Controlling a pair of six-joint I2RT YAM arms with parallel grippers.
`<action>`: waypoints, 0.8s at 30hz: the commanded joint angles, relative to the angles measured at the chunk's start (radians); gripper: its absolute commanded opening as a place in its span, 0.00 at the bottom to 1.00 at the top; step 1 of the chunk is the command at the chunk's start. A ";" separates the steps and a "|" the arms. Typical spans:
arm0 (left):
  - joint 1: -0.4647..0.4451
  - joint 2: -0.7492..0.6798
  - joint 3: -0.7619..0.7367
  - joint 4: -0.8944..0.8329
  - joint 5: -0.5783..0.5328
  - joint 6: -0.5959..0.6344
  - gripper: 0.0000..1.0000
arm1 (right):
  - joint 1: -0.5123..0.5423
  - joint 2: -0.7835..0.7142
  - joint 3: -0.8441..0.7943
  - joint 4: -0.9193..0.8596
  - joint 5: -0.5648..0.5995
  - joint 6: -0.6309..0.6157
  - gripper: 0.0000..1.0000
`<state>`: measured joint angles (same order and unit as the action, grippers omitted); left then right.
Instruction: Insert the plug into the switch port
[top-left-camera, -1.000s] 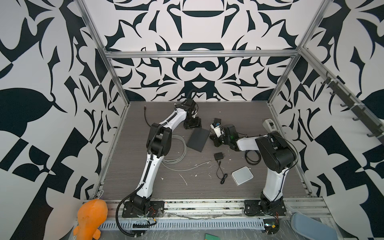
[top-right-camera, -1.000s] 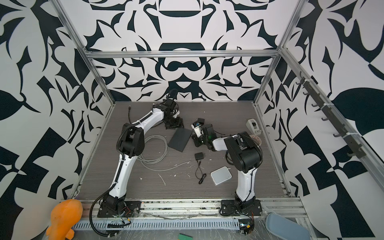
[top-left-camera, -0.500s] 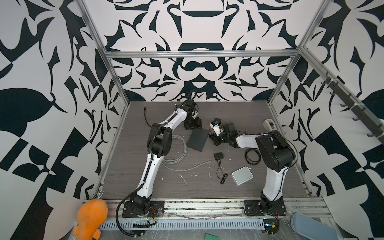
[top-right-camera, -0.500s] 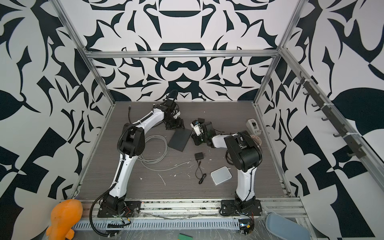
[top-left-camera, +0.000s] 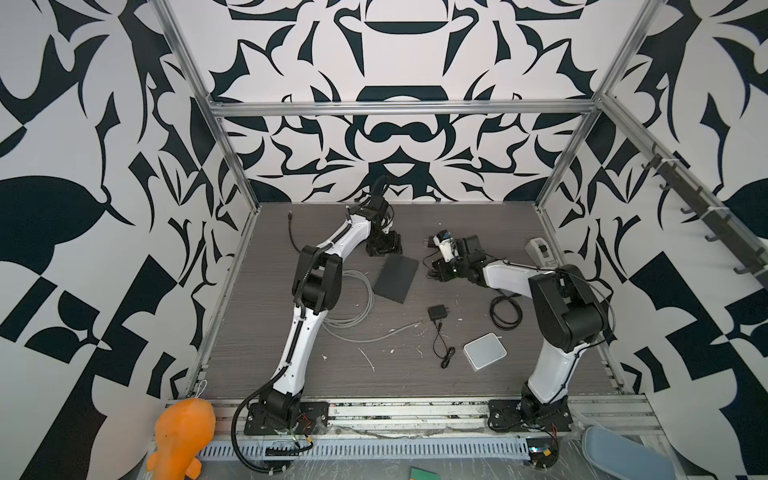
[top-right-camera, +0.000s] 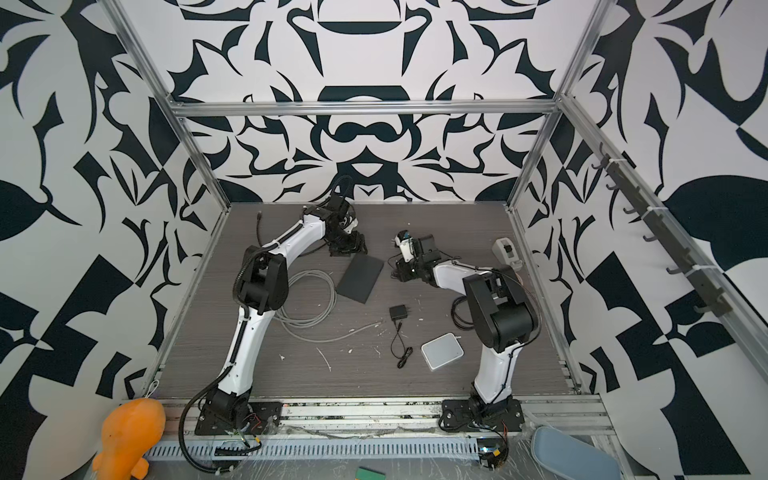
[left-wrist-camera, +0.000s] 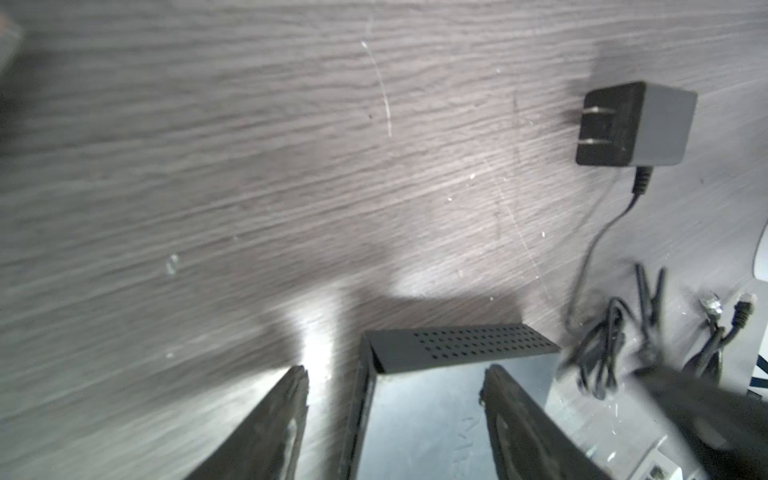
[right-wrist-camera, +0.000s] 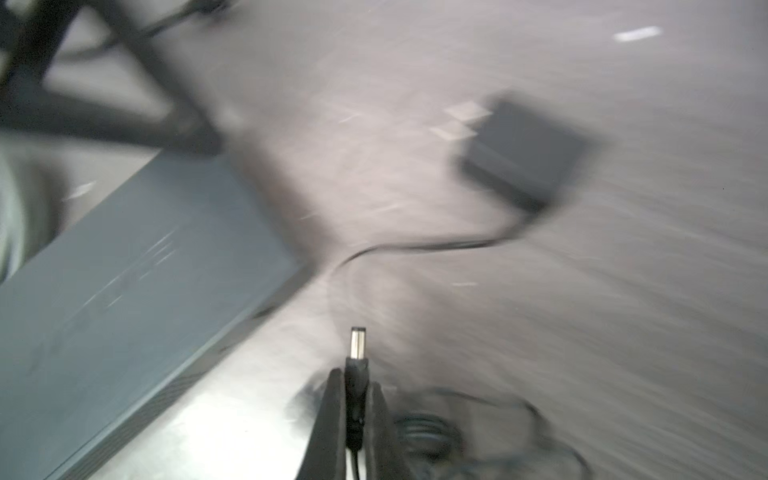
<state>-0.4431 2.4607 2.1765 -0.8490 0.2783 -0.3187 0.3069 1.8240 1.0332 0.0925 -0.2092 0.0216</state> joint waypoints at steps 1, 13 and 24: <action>0.004 -0.055 -0.052 -0.005 0.016 -0.008 0.70 | -0.026 -0.065 0.037 -0.012 0.115 0.033 0.06; 0.004 -0.074 -0.111 0.015 0.037 -0.013 0.70 | 0.097 -0.025 0.029 -0.093 0.016 -0.052 0.06; 0.004 -0.092 -0.136 0.021 0.037 -0.008 0.70 | 0.147 0.133 0.104 -0.131 -0.006 -0.011 0.08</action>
<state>-0.4404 2.4077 2.0563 -0.7975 0.3061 -0.3260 0.4469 1.9415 1.1133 -0.0029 -0.2035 -0.0132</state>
